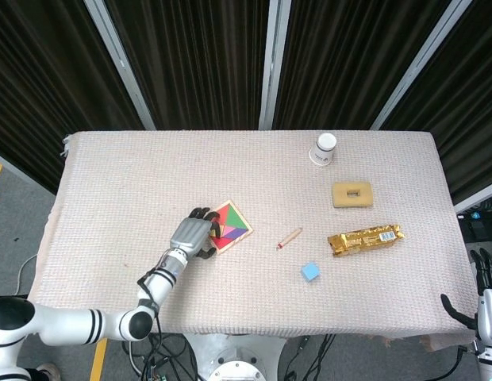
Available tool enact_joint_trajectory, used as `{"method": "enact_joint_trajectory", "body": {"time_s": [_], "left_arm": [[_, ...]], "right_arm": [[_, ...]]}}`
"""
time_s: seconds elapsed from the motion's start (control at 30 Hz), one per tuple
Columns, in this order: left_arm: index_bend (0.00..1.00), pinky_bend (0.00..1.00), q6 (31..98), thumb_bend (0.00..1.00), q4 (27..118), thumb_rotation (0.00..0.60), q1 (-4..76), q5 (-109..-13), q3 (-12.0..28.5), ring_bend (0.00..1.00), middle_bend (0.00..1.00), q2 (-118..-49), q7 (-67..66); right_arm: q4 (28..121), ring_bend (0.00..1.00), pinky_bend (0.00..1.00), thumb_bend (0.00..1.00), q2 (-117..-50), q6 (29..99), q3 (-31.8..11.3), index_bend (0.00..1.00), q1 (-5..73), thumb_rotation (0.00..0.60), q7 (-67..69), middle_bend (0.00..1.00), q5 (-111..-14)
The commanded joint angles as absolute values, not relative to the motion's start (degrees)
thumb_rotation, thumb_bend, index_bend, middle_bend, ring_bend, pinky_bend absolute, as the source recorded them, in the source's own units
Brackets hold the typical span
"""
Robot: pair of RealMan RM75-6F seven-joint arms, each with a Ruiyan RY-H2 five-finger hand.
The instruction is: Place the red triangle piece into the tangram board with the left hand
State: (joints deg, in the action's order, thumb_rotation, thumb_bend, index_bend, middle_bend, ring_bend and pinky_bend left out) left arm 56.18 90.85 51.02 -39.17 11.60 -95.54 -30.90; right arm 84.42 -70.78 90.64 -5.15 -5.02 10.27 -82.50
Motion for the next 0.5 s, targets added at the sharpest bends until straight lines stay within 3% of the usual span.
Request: {"method": "enact_joint_trajectory", "body": {"time_s": [0.03,0.2,0.33,0.43,0.5], "left_arm": [[0.42,0.05,58.4,0.32,92.3,0.6,50.0,-41.0,12.0,0.0,0.12,-94.3,-29.7],[0.38,0.04,68.7,0.32,97.5,0.6,43.7,-49.1,9.5,0.0,0.12,-90.0,-26.4],[0.33,0.05,81.4,0.29,97.5,0.6,34.4,-63.7,1.0,0.0,0.12,-87.3,-21.6],[0.28,0.05,88.4,0.19,91.5,0.6,28.3,-74.0,-7.4,0.0,0.12,-86.7,-21.0],[0.25,0.05,91.4,0.12,87.9,0.6,25.0,-77.6,-10.6,0.0,0.12,-86.6,-20.0]], "right_arm": [[84.5,0.0,0.02,0.15,-70.7,90.9,-5.2,0.0,-5.1,0.6,10.4,0.0,-82.5],[84.4,0.0,0.02,0.15,-70.7,90.7,-5.0,0.0,-5.2,0.6,10.8,0.0,-82.6],[83.9,0.0,0.02,0.15,-71.3,90.3,-5.1,0.0,-4.9,0.6,11.3,0.0,-82.7],[83.8,0.0,0.02,0.15,-71.7,90.4,-4.9,0.0,-4.7,0.6,11.1,0.0,-83.2],[83.7,0.0,0.02,0.15,-71.9,90.6,-4.7,0.0,-4.6,0.6,10.9,0.0,-83.9]]}}
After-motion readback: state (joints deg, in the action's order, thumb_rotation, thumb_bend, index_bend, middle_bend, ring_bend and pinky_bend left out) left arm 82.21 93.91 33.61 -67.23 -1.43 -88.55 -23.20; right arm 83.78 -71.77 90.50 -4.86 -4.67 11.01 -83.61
